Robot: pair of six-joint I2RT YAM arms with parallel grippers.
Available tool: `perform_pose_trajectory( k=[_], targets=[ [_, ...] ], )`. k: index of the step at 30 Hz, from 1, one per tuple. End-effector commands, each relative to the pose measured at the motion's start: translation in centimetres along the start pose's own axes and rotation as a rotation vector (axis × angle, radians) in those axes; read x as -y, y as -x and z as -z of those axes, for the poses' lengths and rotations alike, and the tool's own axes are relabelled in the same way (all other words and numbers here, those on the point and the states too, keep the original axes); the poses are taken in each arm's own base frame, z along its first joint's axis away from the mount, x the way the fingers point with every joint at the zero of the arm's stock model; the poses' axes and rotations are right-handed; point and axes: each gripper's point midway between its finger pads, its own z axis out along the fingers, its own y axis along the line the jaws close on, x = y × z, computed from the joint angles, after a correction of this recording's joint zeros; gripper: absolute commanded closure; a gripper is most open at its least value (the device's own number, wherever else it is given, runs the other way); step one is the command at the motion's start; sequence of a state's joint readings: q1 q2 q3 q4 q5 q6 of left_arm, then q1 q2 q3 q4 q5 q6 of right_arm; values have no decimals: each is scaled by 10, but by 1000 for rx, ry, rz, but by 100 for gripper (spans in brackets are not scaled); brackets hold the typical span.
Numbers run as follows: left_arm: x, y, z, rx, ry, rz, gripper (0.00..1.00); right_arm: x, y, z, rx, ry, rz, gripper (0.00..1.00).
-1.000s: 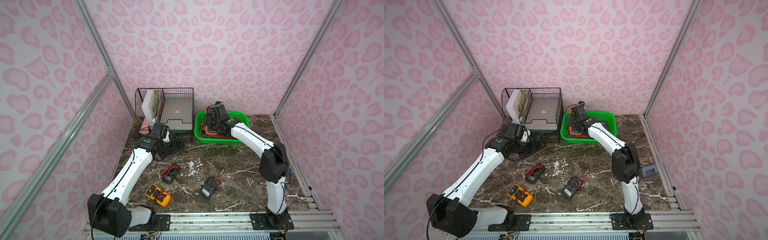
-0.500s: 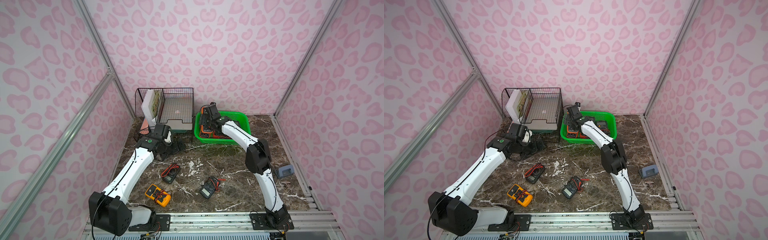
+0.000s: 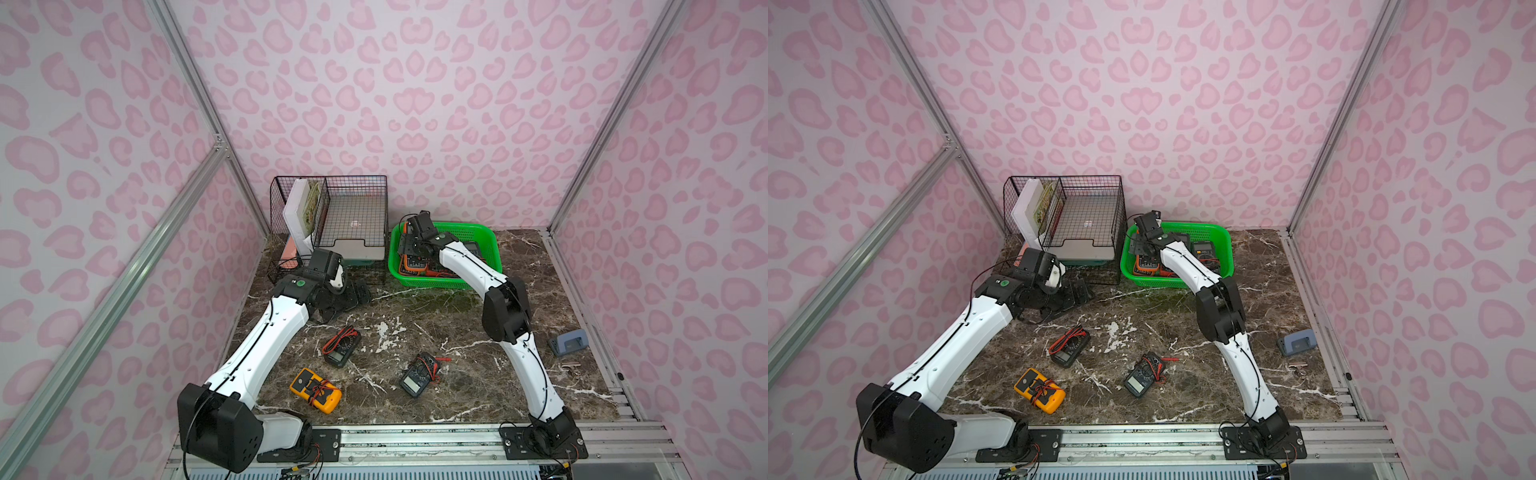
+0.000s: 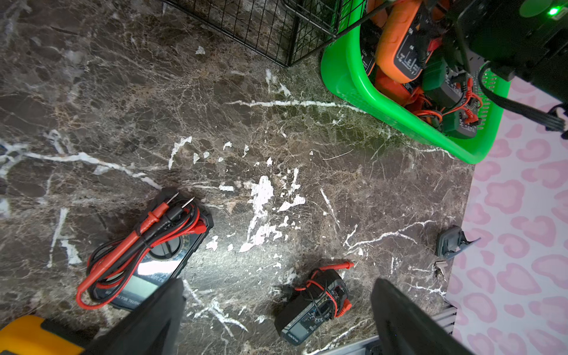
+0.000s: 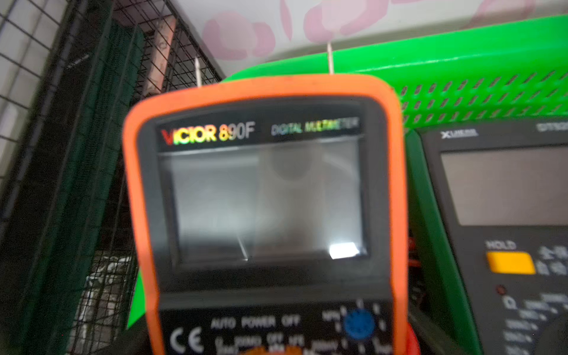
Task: Put the multimeter into the basket
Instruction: Place the multimeter in the basket.
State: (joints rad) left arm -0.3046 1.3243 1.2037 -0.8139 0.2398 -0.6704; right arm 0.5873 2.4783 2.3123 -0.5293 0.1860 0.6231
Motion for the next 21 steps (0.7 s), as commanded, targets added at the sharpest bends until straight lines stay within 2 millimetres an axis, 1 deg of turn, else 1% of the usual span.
perform_pose_trajectory(
  k=[1, 11, 16, 21],
  targets=[
    [-2, -1, -1, -5, 11, -18, 2, -6, 12, 9, 26, 20, 3, 4],
    [1, 0, -1, 0, 9, -31, 2, -10, 24, 27, 45, 35, 10, 2],
    [0, -1, -1, 3, 14, -47, 1, -16, 35, 44, 64, 56, 12, 2],
    [-1, -3, -4, -2, 17, -57, 1, -17, 44, 65, 77, 74, 7, 2]
  ],
)
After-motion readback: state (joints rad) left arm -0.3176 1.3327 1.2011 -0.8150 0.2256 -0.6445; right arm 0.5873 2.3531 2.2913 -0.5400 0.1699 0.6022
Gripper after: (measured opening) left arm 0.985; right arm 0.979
